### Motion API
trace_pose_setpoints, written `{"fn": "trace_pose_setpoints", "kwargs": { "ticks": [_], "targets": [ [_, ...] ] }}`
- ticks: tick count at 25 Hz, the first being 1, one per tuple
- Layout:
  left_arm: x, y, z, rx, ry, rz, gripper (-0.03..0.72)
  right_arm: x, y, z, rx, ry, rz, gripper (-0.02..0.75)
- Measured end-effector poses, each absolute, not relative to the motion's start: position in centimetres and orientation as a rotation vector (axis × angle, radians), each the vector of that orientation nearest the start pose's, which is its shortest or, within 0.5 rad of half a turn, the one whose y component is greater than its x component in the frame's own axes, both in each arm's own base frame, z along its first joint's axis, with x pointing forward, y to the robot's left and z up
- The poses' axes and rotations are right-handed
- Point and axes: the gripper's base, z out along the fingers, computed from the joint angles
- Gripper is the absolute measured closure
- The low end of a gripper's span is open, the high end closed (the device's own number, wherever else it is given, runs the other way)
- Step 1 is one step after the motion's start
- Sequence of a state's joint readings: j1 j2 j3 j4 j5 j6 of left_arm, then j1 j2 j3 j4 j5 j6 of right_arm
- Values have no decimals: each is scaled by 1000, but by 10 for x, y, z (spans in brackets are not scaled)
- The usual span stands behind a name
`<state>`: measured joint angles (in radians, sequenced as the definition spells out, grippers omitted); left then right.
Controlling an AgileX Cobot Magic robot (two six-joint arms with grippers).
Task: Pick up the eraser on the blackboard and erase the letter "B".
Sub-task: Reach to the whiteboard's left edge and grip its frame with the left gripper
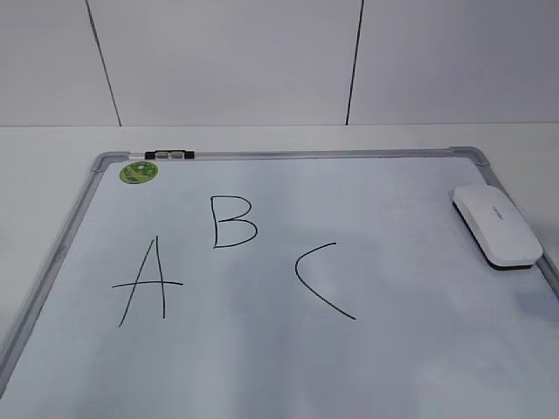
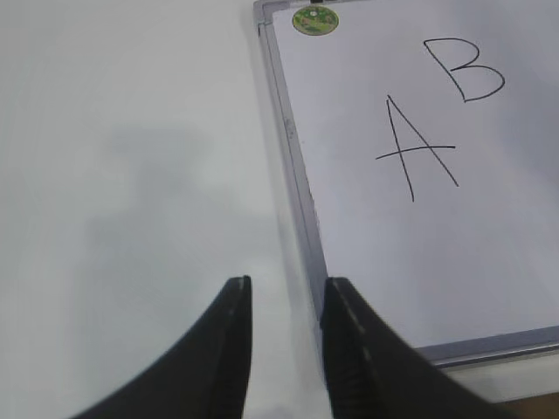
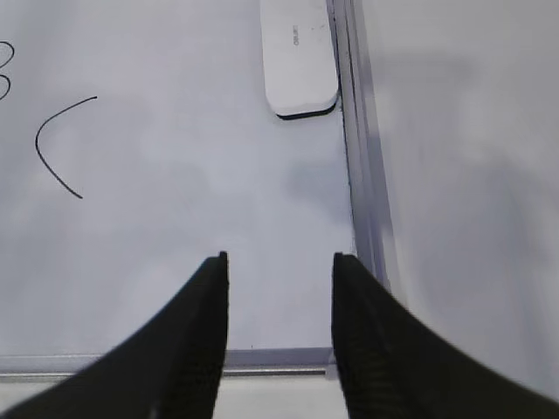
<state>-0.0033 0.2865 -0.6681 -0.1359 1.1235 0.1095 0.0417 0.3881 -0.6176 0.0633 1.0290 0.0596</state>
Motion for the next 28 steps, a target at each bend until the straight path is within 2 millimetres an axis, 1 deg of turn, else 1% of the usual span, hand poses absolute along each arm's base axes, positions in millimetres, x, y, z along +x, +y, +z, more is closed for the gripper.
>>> {"fn": "trace_pose_setpoints", "kwargs": {
  "ticks": [3,6,9,15,20,24,28],
  "targets": [
    [48,-12,327,124,2292,-128,468,74,8,311,53,2318,138,402],
    [71,-13,331,120,2375,-153,468,102,9,312,69,2411,138,402],
    [95,-13,330,115,2460,-163,465,132,10,308,84,2513,123,402],
    [133,-15,322,101,2594,-202,458,191,10,293,109,2668,95,402],
    [169,-15,312,92,2713,-216,453,240,-2,280,153,2761,81,402],
    [195,-16,304,105,2787,-220,452,279,-15,275,148,2811,128,402],
    [212,-16,296,116,2838,-223,450,312,-27,271,113,2849,169,402]
  ]
}}
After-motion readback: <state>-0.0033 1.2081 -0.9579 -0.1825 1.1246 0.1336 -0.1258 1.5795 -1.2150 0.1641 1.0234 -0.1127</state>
